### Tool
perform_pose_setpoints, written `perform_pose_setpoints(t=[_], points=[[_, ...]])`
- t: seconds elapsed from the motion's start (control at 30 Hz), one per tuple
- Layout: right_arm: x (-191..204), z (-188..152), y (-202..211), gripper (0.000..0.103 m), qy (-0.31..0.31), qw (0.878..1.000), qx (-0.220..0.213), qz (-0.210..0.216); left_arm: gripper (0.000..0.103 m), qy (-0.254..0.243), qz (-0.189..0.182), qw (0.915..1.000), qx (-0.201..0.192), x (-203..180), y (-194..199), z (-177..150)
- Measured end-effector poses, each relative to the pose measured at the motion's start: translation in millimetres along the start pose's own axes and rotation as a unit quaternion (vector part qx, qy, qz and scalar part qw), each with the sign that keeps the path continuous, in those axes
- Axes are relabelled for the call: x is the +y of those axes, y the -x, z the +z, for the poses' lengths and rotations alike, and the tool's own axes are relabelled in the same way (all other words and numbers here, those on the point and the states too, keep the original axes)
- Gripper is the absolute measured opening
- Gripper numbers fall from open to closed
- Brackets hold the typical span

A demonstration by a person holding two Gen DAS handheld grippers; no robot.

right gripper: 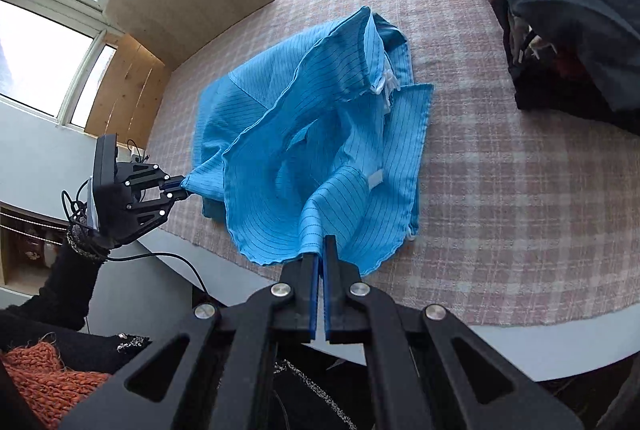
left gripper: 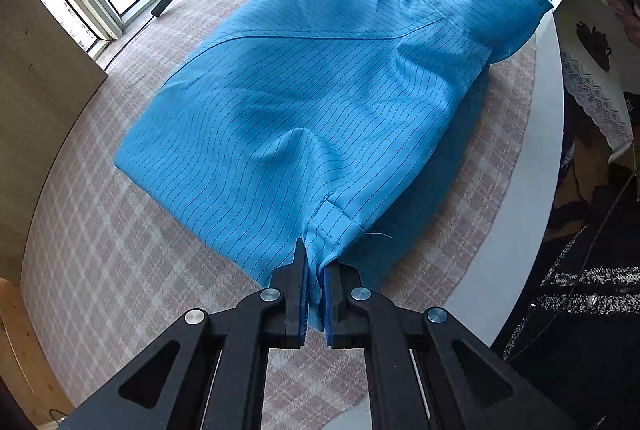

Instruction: Fold clothes

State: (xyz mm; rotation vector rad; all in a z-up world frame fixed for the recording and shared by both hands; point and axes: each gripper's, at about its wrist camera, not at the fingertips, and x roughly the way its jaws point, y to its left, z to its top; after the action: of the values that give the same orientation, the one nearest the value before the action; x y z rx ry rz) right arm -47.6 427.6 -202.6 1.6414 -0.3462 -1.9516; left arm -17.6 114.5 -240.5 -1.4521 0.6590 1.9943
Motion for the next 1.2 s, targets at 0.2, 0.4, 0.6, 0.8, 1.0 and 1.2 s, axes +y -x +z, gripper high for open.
perform_pose_setpoints(t=[0.2, 0.4, 0.6, 0.8, 1.0, 1.2], points=[[-19.4, -20.5, -30.8, 0.002, -0.016, 0.999, 0.029, -0.027, 0.017, 0.019, -0.014, 0.9996, 0.013, -3.9, -21.9, -10.6], [-0.7, -41.6, -6.7, 0.007, 0.029, 0.995, 0.087, -0.035, 0.023, 0.040, -0.033, 0.9982, 0.032, 7.2, 5.5, -27.0], [44.1, -9.1, 76.9, 0.017, 0.102, 0.993, -0.019, -0.058, 0.030, 0.113, -0.051, 0.9912, -0.046, 48.1, 81.8, -10.6], [92.4, 80.8, 30.0, 0.016, 0.176, 0.962, -0.145, -0.152, 0.036, 0.172, -0.006, 0.9779, -0.119, 89.1, 58.8, 69.4], [71.7, 135.3, -104.9, 0.014, 0.146, 0.975, -0.090, -0.144, 0.035, 0.217, -0.023, 0.9707, -0.102, 72.8, -22.9, 122.1], [14.4, 141.6, -153.1, 0.000, 0.121, 0.982, -0.042, -0.142, 0.007, 0.288, -0.074, 0.9511, -0.084, 114.4, -64.3, 89.1]])
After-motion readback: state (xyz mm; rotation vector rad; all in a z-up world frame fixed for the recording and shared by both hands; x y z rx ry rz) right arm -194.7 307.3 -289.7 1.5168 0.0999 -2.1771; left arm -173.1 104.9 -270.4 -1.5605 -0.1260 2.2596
